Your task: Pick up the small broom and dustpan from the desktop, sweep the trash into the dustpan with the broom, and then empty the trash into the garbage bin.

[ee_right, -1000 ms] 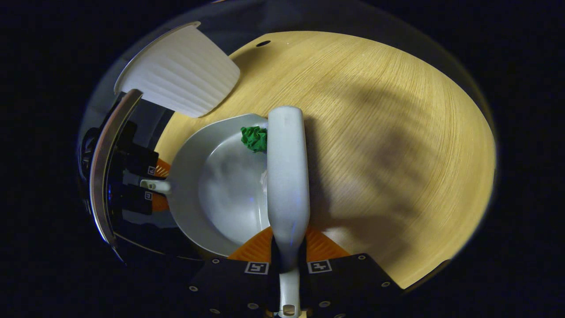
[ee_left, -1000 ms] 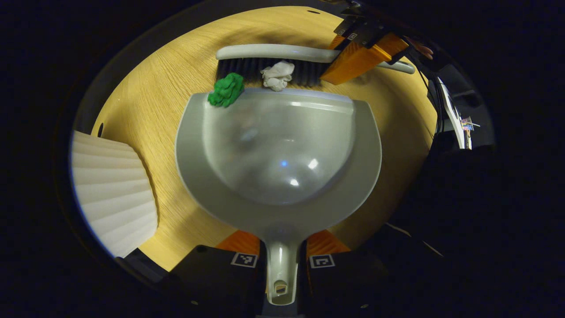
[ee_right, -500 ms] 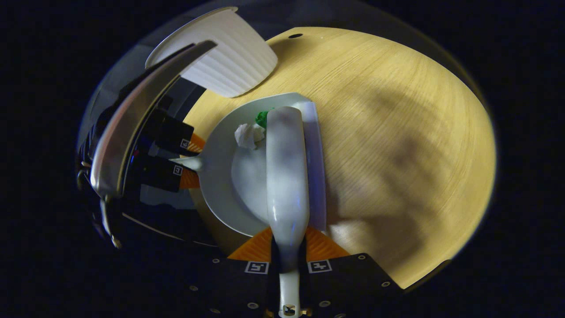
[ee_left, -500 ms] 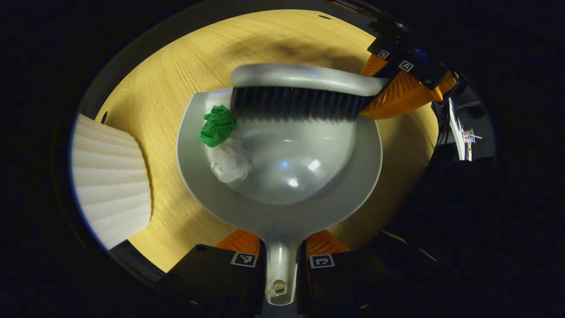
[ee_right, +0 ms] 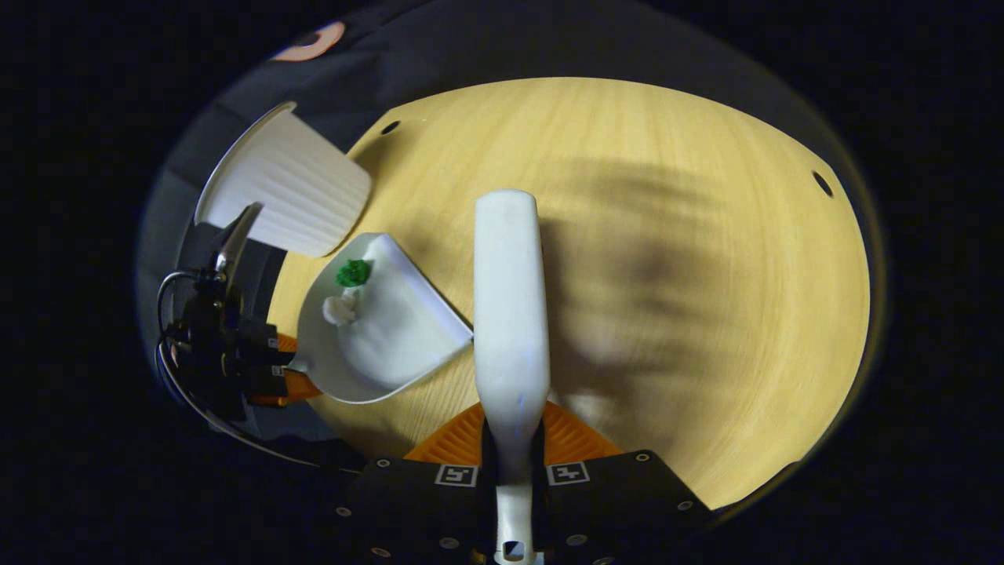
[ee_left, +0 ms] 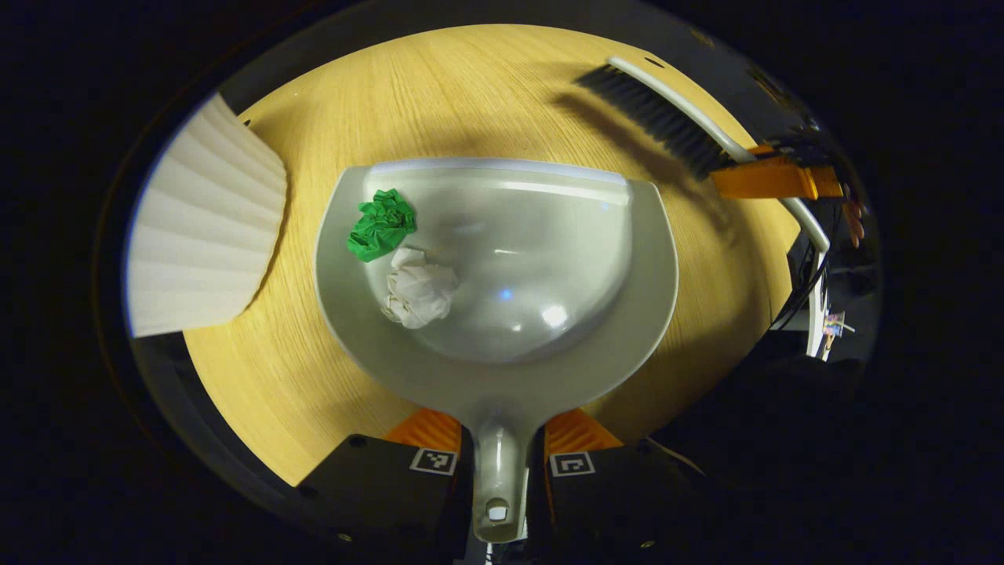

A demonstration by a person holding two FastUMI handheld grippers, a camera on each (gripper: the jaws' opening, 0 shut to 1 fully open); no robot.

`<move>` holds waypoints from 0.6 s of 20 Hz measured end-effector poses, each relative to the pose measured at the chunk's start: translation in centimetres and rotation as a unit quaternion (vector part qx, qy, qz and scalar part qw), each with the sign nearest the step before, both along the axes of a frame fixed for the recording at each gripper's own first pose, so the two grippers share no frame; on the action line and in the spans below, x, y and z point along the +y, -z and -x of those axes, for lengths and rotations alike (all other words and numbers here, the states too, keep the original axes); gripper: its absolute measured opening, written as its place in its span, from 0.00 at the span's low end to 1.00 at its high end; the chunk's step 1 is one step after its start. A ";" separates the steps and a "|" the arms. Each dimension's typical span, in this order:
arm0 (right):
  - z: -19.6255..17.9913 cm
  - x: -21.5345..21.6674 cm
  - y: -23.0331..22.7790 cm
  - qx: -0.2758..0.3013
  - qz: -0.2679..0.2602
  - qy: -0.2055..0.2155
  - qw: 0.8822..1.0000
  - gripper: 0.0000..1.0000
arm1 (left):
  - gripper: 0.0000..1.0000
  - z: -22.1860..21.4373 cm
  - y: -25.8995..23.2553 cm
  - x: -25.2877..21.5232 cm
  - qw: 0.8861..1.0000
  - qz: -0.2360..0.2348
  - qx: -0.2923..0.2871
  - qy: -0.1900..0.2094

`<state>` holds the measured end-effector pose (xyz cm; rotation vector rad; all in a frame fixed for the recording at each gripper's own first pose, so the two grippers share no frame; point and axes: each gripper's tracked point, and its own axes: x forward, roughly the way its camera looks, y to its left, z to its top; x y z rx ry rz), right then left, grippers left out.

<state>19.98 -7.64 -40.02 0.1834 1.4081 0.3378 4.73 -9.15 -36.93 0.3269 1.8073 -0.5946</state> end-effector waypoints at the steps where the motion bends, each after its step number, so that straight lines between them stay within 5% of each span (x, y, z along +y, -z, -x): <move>1: 0.5 -0.9 0.5 0.002 0.011 0.019 1.000 0.17 | 0.28 0.2 0.0 -0.4 1.000 -0.007 -0.004 -0.006; 12: 4.2 0.6 4.9 0.022 0.074 0.086 0.993 0.17 | 0.28 0.5 -0.1 -3.5 0.992 -0.043 -0.007 -0.116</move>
